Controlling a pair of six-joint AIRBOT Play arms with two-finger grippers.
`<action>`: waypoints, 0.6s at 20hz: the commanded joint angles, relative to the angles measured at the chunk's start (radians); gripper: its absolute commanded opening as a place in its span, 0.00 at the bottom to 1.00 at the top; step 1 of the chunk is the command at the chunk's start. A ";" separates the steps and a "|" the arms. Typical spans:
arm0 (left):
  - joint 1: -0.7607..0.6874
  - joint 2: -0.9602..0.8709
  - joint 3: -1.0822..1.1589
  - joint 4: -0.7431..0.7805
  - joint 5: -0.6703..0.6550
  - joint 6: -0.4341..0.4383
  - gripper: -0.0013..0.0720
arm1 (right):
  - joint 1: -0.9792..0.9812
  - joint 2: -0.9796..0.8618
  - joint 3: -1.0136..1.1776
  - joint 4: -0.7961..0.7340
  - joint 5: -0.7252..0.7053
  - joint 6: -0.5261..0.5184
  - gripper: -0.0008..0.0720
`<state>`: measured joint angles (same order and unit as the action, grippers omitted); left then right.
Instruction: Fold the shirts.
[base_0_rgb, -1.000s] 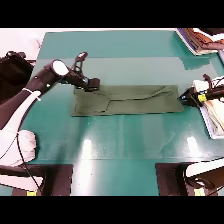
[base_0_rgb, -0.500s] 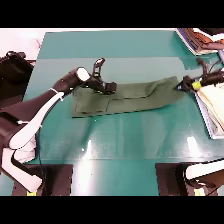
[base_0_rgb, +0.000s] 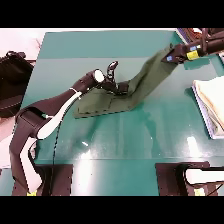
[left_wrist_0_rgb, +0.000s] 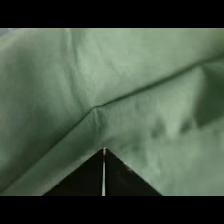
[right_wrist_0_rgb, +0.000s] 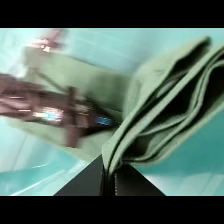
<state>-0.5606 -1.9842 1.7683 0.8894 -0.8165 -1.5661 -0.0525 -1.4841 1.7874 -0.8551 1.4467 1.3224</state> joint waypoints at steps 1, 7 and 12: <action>-0.005 -0.022 0.024 0.019 -0.008 -0.006 0.05 | 0.114 0.009 0.065 0.000 -0.013 0.032 0.04; 0.019 -0.009 0.026 0.053 -0.033 -0.031 0.05 | 0.228 0.009 0.074 0.000 -0.070 0.031 0.04; 0.237 0.150 0.086 0.204 -0.183 -0.029 0.05 | 0.370 -0.034 0.074 0.100 -0.164 0.007 0.04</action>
<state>-0.4320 -1.9190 1.8297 0.9913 -0.9245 -1.5940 0.2390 -1.4921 1.8595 -0.8337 1.3437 1.3510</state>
